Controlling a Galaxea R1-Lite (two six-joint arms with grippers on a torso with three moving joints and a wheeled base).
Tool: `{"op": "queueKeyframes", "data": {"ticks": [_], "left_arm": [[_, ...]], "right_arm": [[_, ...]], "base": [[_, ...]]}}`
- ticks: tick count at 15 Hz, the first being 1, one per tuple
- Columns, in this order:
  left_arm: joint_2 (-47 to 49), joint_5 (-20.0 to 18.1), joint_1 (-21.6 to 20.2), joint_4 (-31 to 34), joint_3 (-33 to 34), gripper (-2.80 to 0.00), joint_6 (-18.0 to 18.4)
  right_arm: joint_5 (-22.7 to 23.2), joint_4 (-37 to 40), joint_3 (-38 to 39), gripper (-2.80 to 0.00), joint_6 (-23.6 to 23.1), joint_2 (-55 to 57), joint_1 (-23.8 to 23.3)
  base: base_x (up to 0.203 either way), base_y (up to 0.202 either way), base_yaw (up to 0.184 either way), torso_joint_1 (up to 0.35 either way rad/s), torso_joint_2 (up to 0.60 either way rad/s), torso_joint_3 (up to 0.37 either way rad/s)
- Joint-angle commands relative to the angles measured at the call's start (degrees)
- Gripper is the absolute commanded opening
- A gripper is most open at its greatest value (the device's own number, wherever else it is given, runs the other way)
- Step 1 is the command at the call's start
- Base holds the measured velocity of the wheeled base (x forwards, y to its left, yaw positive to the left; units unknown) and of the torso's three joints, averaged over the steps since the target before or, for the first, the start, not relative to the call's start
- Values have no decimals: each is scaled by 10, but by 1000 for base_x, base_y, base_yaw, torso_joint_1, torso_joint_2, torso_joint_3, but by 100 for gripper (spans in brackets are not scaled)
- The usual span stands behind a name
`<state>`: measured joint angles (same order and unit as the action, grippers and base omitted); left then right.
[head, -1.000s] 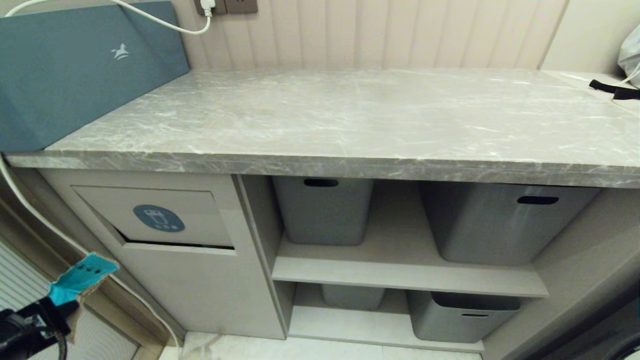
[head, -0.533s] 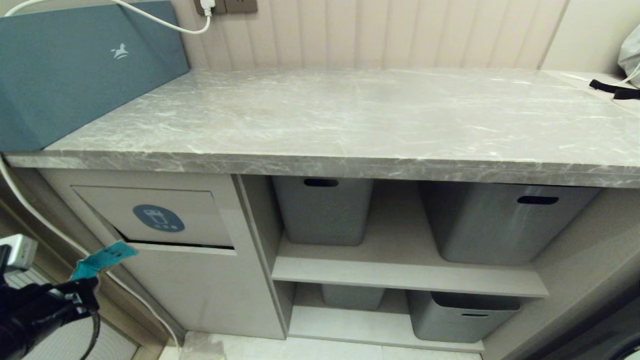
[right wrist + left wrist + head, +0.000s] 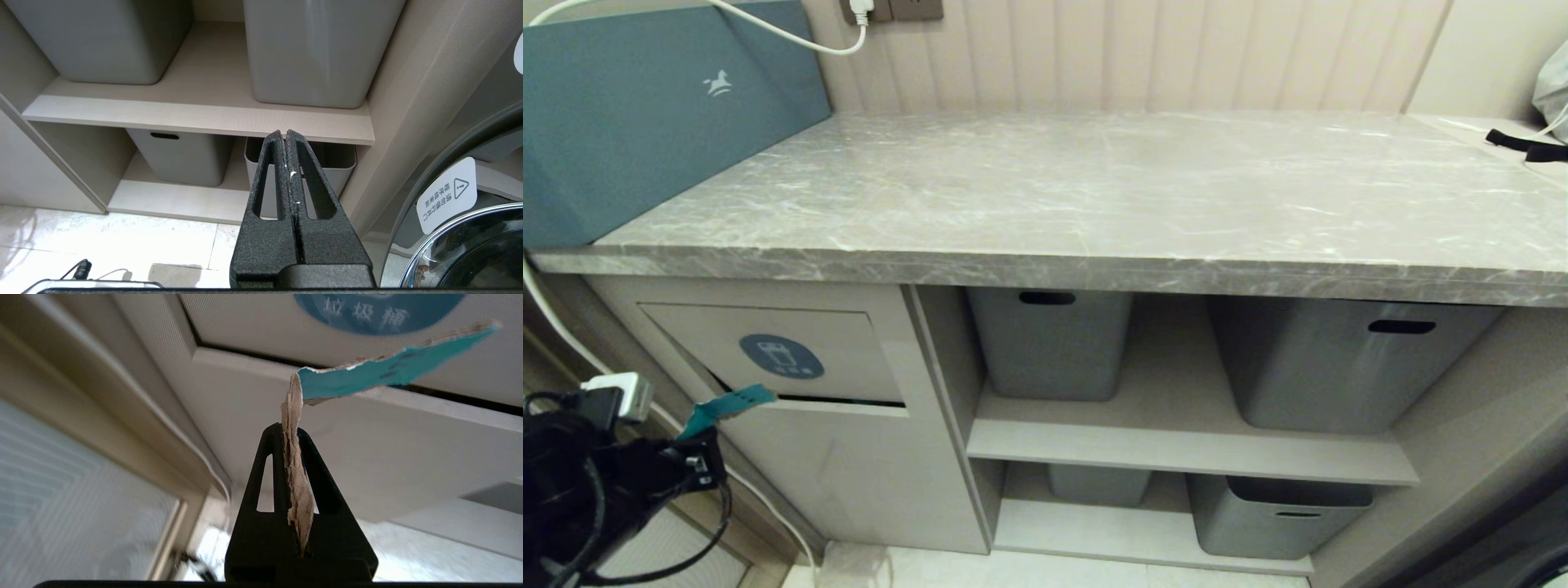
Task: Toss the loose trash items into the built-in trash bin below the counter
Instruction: Put the garbage in the trash can
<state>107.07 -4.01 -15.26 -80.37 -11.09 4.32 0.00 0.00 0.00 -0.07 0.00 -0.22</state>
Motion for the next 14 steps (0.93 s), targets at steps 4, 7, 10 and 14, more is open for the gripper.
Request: {"op": "queueKeyframes", "data": {"ticks": [4,7,10,14], "left_arm": [[134,-10,0,-70,-93,-280,43],[174,-12,5,-73,-144,-280,55],[208,-13,20,-73,-190,-280,58],[236,-12,41,-73,-256,-280,57]], "right_arm": [[0,0,0,-280,0,0,0],[0,0,0,-280,0,0,0],[0,0,0,-280,0,0,0],[0,0,0,-280,0,0,0]], "base": [[0,0,0,0,0,0],[0,0,0,0,0,0],[0,0,0,0,0,0],[0,0,0,0,0,0]]}}
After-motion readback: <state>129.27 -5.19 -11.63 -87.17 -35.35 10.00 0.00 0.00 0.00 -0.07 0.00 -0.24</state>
